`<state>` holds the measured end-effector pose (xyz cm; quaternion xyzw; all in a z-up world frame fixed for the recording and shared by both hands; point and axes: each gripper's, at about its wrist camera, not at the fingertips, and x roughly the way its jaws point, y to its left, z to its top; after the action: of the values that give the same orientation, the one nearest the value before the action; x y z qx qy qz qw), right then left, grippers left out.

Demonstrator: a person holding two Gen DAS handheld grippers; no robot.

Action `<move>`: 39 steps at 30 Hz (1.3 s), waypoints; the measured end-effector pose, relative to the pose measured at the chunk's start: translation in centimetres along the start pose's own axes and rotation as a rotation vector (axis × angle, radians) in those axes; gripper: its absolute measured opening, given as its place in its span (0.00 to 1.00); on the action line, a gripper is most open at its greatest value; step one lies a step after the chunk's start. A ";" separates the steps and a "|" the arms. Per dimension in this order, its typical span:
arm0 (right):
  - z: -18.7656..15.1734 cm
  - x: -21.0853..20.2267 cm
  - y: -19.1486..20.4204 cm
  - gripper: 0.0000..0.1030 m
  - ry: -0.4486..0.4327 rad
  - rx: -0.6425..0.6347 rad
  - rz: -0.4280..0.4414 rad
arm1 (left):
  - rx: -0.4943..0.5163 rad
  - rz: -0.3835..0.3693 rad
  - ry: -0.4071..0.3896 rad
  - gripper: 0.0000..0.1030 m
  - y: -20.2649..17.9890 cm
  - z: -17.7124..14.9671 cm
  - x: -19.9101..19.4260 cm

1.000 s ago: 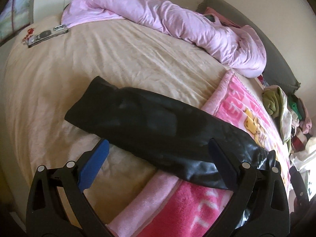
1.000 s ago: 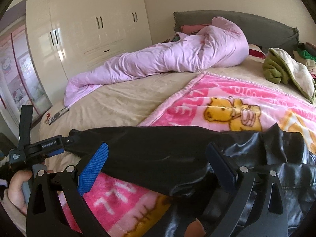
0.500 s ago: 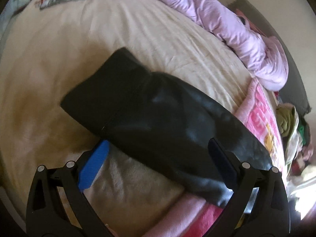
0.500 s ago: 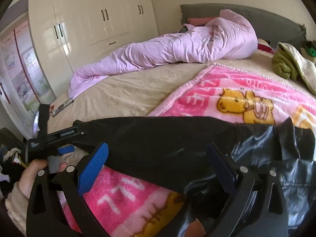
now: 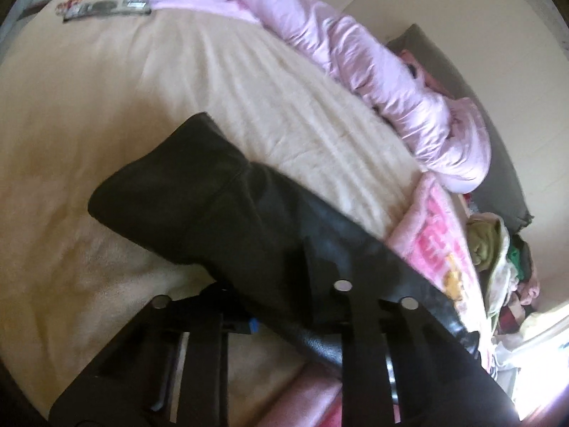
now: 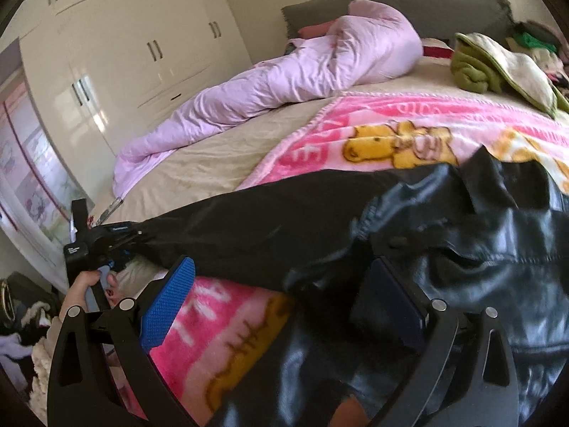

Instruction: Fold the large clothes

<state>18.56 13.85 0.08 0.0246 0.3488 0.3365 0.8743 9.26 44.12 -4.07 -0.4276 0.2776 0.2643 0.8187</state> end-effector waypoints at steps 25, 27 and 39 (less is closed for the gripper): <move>-2.9 -9.2 -6.3 0.96 -0.128 0.120 -0.129 | 0.230 -0.437 -0.202 0.01 -13.0 -4.0 -12.0; -3.1 -10.2 -7.0 0.96 -0.142 0.132 -0.142 | 0.238 -0.472 -0.208 0.01 -14.0 -4.5 -12.7; -4.6 -15.4 -10.6 0.96 -0.245 0.148 -0.257 | 0.385 -0.588 -0.185 0.01 -20.4 -8.4 -14.7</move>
<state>13.54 -4.55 2.79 0.0849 0.2640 0.1902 0.9418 10.63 24.04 13.23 -0.3013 0.1124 -0.0022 0.9469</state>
